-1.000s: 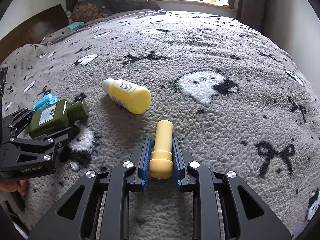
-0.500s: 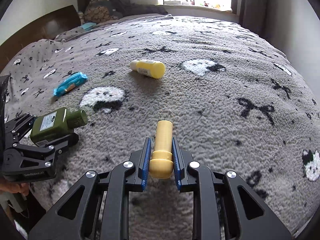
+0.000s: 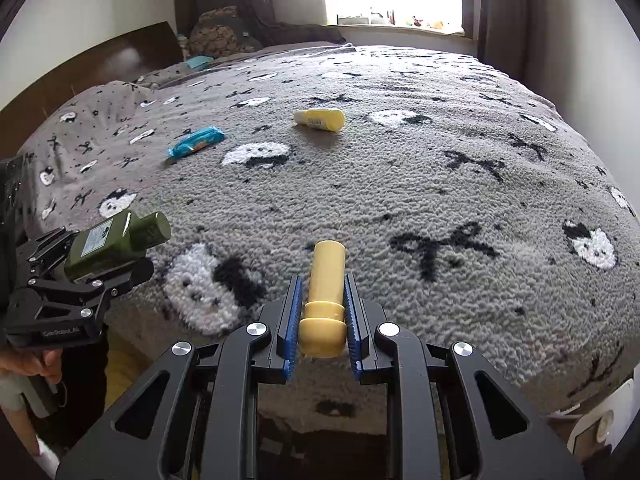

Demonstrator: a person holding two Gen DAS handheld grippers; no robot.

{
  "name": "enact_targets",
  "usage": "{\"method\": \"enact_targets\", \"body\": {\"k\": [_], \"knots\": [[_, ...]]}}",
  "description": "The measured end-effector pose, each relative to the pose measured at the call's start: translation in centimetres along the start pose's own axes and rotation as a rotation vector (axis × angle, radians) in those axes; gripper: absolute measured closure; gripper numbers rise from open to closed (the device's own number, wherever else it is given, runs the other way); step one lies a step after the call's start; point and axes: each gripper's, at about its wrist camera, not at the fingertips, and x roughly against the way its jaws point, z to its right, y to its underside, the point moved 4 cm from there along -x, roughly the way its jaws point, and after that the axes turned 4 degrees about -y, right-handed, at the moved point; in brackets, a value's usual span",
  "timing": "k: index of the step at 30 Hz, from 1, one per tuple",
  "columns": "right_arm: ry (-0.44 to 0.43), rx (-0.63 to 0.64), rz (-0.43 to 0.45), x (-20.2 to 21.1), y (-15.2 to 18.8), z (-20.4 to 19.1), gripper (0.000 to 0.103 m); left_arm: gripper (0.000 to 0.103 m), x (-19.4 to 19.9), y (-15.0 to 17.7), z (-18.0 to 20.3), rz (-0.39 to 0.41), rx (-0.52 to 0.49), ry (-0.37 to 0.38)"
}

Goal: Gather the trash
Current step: 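Lower the green bottle and yellow tube past the bed edge toward the bin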

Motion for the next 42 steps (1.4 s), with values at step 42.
{"method": "enact_targets", "body": {"k": [42], "knots": [[-0.143,0.017,-0.412,-7.3,18.4,-6.3,0.082,0.024,-5.9,23.0,-0.2,-0.434,0.057,0.014]]}}
